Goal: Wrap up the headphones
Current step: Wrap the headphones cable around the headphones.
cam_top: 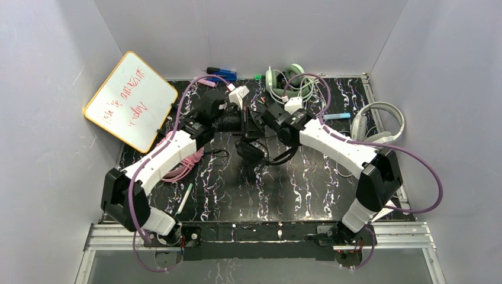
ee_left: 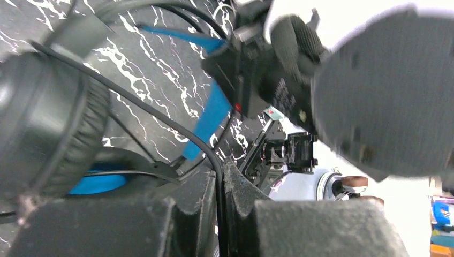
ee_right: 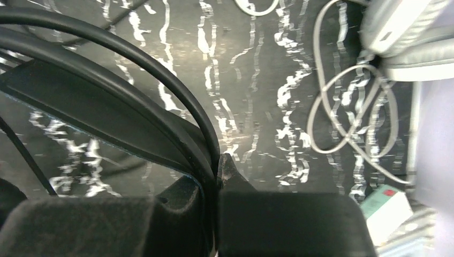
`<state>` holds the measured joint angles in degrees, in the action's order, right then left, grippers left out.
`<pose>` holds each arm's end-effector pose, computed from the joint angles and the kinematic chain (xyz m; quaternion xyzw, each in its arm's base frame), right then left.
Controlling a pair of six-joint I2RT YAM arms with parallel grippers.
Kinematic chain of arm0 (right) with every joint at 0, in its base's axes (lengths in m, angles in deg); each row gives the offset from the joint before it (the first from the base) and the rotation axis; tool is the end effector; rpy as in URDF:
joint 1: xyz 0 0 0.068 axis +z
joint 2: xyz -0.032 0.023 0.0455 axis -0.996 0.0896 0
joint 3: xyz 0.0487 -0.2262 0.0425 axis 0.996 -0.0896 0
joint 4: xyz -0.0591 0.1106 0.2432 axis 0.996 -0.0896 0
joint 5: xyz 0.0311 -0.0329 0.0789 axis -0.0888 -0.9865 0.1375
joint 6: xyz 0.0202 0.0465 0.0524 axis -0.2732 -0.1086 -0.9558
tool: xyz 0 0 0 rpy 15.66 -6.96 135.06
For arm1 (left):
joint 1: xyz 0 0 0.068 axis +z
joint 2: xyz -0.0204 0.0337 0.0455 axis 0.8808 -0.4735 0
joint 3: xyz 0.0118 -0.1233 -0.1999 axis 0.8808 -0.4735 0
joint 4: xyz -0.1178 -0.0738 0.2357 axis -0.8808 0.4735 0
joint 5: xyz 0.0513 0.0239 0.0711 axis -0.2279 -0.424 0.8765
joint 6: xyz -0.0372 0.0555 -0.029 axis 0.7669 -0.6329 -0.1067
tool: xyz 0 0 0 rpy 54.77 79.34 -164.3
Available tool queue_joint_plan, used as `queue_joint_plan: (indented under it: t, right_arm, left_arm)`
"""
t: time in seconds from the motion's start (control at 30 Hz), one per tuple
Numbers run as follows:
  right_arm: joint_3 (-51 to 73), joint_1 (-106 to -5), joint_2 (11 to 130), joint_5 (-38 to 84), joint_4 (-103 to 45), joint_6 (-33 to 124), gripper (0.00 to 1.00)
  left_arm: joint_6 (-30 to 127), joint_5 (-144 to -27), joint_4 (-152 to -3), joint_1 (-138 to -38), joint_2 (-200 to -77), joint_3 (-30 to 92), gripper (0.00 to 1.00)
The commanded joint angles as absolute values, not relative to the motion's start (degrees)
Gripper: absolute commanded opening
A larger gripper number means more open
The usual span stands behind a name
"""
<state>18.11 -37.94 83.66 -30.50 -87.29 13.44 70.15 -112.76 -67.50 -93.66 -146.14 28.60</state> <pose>0.2647 0.2195 0.2332 0.0003 0.9108 -0.1760 0.3734 0.2987 -0.2275 0.2903 0.1634 0.7879 -0.5019 0.3172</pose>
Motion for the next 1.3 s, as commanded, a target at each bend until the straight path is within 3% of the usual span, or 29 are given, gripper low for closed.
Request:
queue_joint_plan:
  t: [0.0, 0.2, 0.53, 0.83, 1.0, 1.13, 1.27]
  right_arm:
    - [19.5, -43.6, 78.8, -16.7, -76.3, 8.8, 0.01]
    - [20.9, -49.1, 75.6, -6.5, -72.8, 6.5, 0.01]
    - [33.8, -51.9, 77.4, -2.1, -82.1, -0.5, 0.01]
    - [45.9, -52.4, 79.0, 0.5, -89.7, 0.1, 0.01]
    - [52.5, -52.4, 81.3, -0.1, -96.5, -0.4, 0.01]
    - [51.1, -52.4, 79.7, -1.2, -95.9, -0.6, 0.01]
    - [50.7, -52.5, 79.2, -1.0, -95.7, -0.3, 0.01]
  left_arm:
    - [72.6, -109.0, -73.3, -98.5, -139.5, 24.8, 0.06]
    - [75.0, -107.9, -78.6, -101.8, -136.9, 19.1, 0.06]
    - [76.4, -107.2, -87.2, -104.5, -133.0, 8.5, 0.19]
    - [74.5, -99.8, -104.4, -104.8, -128.4, -6.1, 0.2]
    - [69.4, -94.0, -110.6, -106.7, -127.7, -11.1, 0.56]
    - [63.7, -88.1, -115.9, -110.9, -126.6, -13.4, 0.97]
    - [55.3, -84.1, -118.7, -115.3, -128.3, -12.5, 0.98]
